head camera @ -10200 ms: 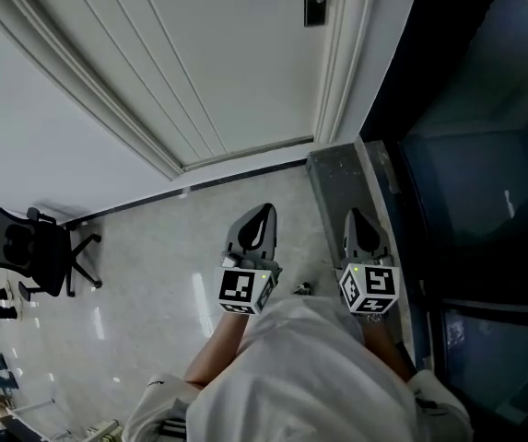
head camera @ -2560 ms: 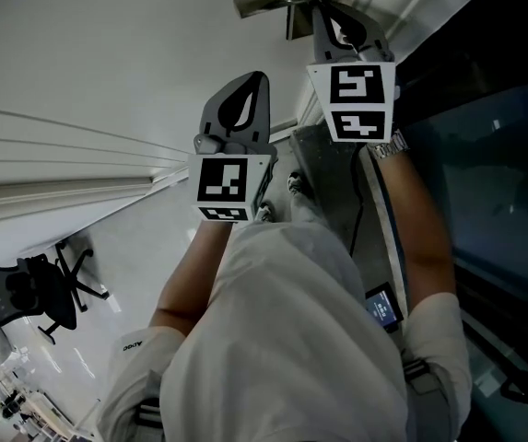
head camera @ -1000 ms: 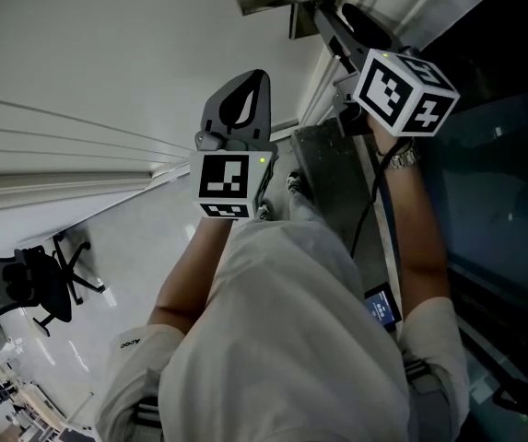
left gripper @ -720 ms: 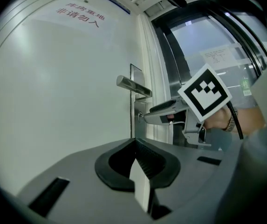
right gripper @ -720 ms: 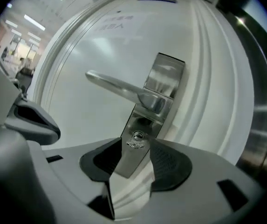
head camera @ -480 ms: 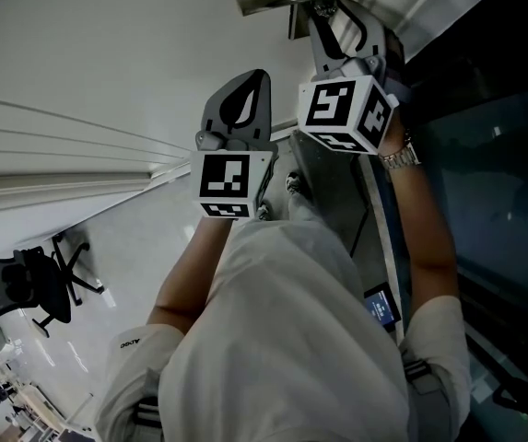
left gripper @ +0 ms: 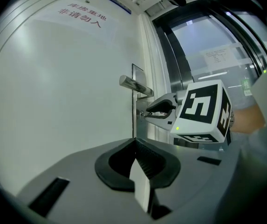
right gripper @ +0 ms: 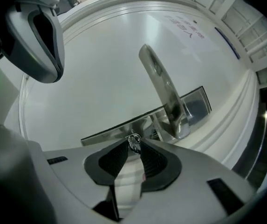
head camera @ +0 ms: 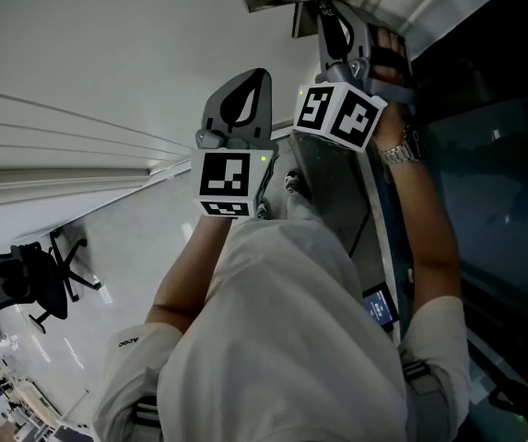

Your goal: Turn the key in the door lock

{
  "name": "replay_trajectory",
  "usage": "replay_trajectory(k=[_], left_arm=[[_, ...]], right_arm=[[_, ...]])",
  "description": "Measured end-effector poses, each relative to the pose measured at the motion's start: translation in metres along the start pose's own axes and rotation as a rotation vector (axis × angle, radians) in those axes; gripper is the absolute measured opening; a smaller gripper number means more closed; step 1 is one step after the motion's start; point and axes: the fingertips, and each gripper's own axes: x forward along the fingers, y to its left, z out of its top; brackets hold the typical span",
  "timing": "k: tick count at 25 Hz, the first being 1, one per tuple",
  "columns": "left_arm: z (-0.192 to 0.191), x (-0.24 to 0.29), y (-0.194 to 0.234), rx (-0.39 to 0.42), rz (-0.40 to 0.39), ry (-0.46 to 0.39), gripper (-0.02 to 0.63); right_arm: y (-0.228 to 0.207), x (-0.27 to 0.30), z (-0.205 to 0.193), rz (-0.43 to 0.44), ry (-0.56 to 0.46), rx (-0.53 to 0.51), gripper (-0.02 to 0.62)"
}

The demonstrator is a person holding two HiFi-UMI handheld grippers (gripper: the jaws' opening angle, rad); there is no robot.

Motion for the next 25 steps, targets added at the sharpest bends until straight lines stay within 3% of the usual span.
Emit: replay_trajectory(k=[5, 12, 15, 21, 25], left_arm=[[-0.001, 0.001, -0.002, -0.002, -0.001, 0.001, 0.009], [-0.001, 0.002, 0.000, -0.004, 0.002, 0.003, 0.009], [0.000, 0.001, 0.000, -0.004, 0.006, 0.001, 0.009], [-0.003, 0.002, -0.001, -0.006, 0.006, 0.007, 0.009], [-0.002, 0.003, -0.001, -0.007, 0.007, 0.006, 0.009]], right_arm=[[0.000, 0.002, 0.000, -0.021, -0.008, -0.003, 0.017], [-0.001, 0.003, -0.002, -0.020, -0.014, 0.139, 0.014], [-0.004, 0.004, -0.002, 0.011, -0.014, 0.302, 0.014], [-0.009, 0.006, -0.004, 0.119, -0.023, 0.748, 0.014], [-0.011, 0.006, -0.007, 0.175, -0.031, 0.993, 0.014]])
